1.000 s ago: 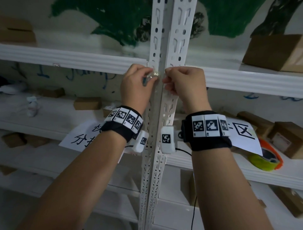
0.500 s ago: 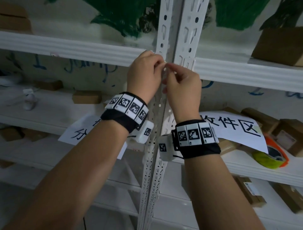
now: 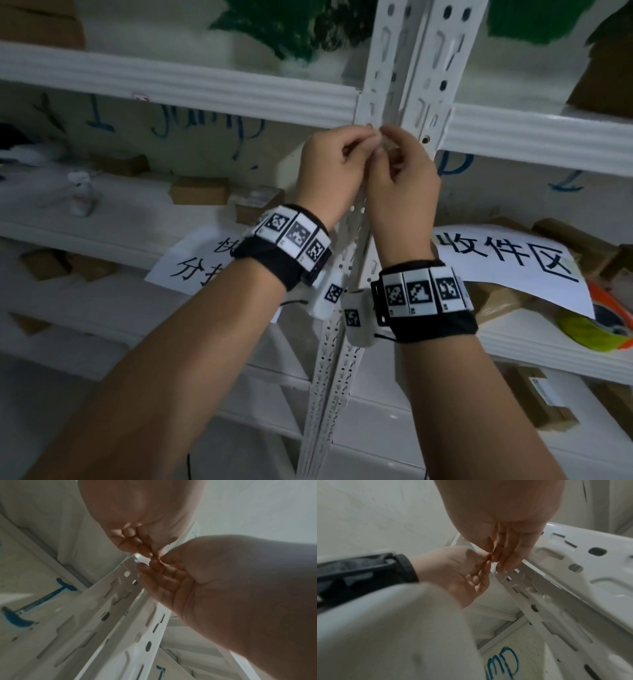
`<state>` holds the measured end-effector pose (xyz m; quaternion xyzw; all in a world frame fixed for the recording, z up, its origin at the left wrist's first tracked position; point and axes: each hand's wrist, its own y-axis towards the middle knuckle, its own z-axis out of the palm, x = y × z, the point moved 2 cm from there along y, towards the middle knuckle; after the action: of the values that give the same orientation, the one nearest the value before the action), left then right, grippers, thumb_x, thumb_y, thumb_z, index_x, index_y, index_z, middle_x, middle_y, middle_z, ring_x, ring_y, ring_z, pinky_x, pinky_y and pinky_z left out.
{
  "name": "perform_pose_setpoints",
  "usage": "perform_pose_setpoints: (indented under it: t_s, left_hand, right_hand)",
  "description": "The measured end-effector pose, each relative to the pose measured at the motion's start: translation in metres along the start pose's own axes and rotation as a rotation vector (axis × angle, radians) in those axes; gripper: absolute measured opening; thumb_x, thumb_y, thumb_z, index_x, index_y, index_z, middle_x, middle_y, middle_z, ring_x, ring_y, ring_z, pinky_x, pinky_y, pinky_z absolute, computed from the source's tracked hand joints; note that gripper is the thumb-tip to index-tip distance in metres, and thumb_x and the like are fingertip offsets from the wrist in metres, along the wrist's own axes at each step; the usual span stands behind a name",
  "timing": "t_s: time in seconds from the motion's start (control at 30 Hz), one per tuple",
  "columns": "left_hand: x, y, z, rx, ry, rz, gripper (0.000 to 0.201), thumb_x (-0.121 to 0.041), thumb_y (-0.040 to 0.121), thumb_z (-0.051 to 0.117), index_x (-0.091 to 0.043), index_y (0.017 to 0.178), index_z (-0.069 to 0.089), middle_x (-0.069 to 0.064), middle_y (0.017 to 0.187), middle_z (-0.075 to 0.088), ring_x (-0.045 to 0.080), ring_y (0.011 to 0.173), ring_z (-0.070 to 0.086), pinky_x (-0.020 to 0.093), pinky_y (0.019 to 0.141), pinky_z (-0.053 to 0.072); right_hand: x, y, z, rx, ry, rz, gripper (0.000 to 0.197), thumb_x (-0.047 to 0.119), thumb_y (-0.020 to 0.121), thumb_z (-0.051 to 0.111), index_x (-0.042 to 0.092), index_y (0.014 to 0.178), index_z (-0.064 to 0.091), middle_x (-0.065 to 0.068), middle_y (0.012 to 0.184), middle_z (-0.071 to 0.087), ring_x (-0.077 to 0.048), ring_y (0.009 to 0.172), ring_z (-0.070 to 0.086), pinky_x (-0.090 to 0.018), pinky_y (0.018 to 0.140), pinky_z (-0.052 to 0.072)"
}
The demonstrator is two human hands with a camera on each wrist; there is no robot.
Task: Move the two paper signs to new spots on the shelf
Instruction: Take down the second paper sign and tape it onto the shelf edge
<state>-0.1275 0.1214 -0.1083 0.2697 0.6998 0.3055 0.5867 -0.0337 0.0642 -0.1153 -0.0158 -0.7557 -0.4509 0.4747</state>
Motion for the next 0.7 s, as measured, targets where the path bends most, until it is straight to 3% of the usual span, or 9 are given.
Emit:
perform_pose_setpoints:
  t_s: [0.1, 0.17, 0.23, 0.3, 0.4, 0.47, 0.53, 0.6, 0.7]
  left_hand:
    - [0.000, -0.003, -0.003, -0.079, -0.080, 0.026, 0.011, -0.005, 0.098, 0.072, -0.004, 0.099, 0.083, -0.008, 0.087, 0.078, -0.008, 0.081, 0.071, 0.008, 0.080, 0.056]
    - [0.002, -0.004, -0.004, -0.087, -0.102, 0.034, 0.010, -0.006, 0.097, 0.074, -0.004, 0.101, 0.083, -0.008, 0.087, 0.078, -0.005, 0.083, 0.073, 0.013, 0.081, 0.059]
    - [0.004, -0.006, -0.005, -0.079, -0.115, 0.035, 0.012, -0.011, 0.097, 0.076, -0.006, 0.105, 0.083, -0.003, 0.093, 0.081, 0.006, 0.089, 0.077, 0.021, 0.085, 0.063]
    - [0.006, -0.007, -0.007, -0.085, -0.107, 0.034, 0.013, -0.014, 0.098, 0.076, -0.009, 0.107, 0.082, -0.005, 0.094, 0.080, 0.006, 0.089, 0.076, 0.019, 0.083, 0.062]
    - [0.011, -0.005, -0.009, -0.135, -0.078, 0.021, 0.011, -0.014, 0.097, 0.076, -0.011, 0.106, 0.081, -0.010, 0.092, 0.077, 0.000, 0.086, 0.073, 0.014, 0.081, 0.060]
    - [0.014, -0.001, -0.010, -0.163, -0.070, -0.009, 0.010, -0.012, 0.096, 0.076, -0.011, 0.105, 0.080, -0.011, 0.095, 0.077, 0.000, 0.090, 0.074, 0.017, 0.085, 0.062]
    - [0.016, 0.001, -0.009, -0.172, -0.070, -0.039, 0.010, -0.011, 0.094, 0.077, -0.014, 0.104, 0.078, -0.010, 0.097, 0.077, 0.002, 0.092, 0.074, 0.021, 0.087, 0.063]
    - [0.016, 0.001, -0.006, -0.180, -0.075, -0.046, 0.013, -0.010, 0.092, 0.079, -0.014, 0.104, 0.076, -0.007, 0.098, 0.077, 0.004, 0.091, 0.075, 0.021, 0.086, 0.064]
    - [0.019, 0.001, -0.001, -0.171, -0.050, -0.048, 0.015, -0.010, 0.089, 0.083, -0.015, 0.101, 0.076, -0.006, 0.095, 0.077, 0.006, 0.088, 0.076, 0.022, 0.083, 0.065]
  right_hand:
    - [-0.006, 0.002, -0.003, -0.015, -0.007, 0.012, 0.024, 0.029, 0.108, 0.059, 0.021, 0.129, 0.068, 0.013, 0.090, 0.074, 0.003, 0.076, 0.071, -0.016, 0.072, 0.060]
    - [-0.011, 0.003, -0.005, -0.009, -0.019, 0.031, 0.015, 0.032, 0.108, 0.061, 0.022, 0.116, 0.067, 0.015, 0.079, 0.071, 0.001, 0.074, 0.074, -0.027, 0.073, 0.065]
    - [-0.016, 0.002, -0.005, 0.017, -0.045, 0.058, 0.017, 0.040, 0.107, 0.059, 0.024, 0.107, 0.062, 0.009, 0.078, 0.074, -0.007, 0.072, 0.075, -0.041, 0.075, 0.066]
    - [-0.020, 0.001, -0.006, 0.032, -0.071, 0.083, 0.025, 0.048, 0.106, 0.056, 0.024, 0.104, 0.061, 0.005, 0.080, 0.074, -0.016, 0.075, 0.074, -0.046, 0.074, 0.064]
    - [-0.023, -0.002, -0.012, 0.024, -0.053, 0.114, 0.028, 0.048, 0.105, 0.059, 0.022, 0.097, 0.062, 0.009, 0.076, 0.066, -0.012, 0.071, 0.064, -0.037, 0.069, 0.057]
    - [-0.025, -0.006, -0.016, 0.006, -0.046, 0.116, 0.029, 0.048, 0.103, 0.064, 0.023, 0.090, 0.062, 0.012, 0.070, 0.060, -0.007, 0.065, 0.057, -0.029, 0.063, 0.048]
    - [-0.025, -0.009, -0.019, -0.024, -0.027, 0.102, 0.029, 0.047, 0.101, 0.066, 0.021, 0.088, 0.064, 0.013, 0.068, 0.057, -0.003, 0.063, 0.053, -0.025, 0.063, 0.047]
    - [-0.023, -0.009, -0.023, -0.067, 0.010, 0.074, 0.023, 0.041, 0.101, 0.067, 0.020, 0.091, 0.065, 0.013, 0.070, 0.057, -0.003, 0.064, 0.052, -0.025, 0.065, 0.050]
    - [-0.023, -0.005, -0.029, -0.150, 0.051, 0.029, 0.016, 0.034, 0.101, 0.069, 0.019, 0.096, 0.067, 0.008, 0.081, 0.069, -0.013, 0.073, 0.067, -0.040, 0.073, 0.062]
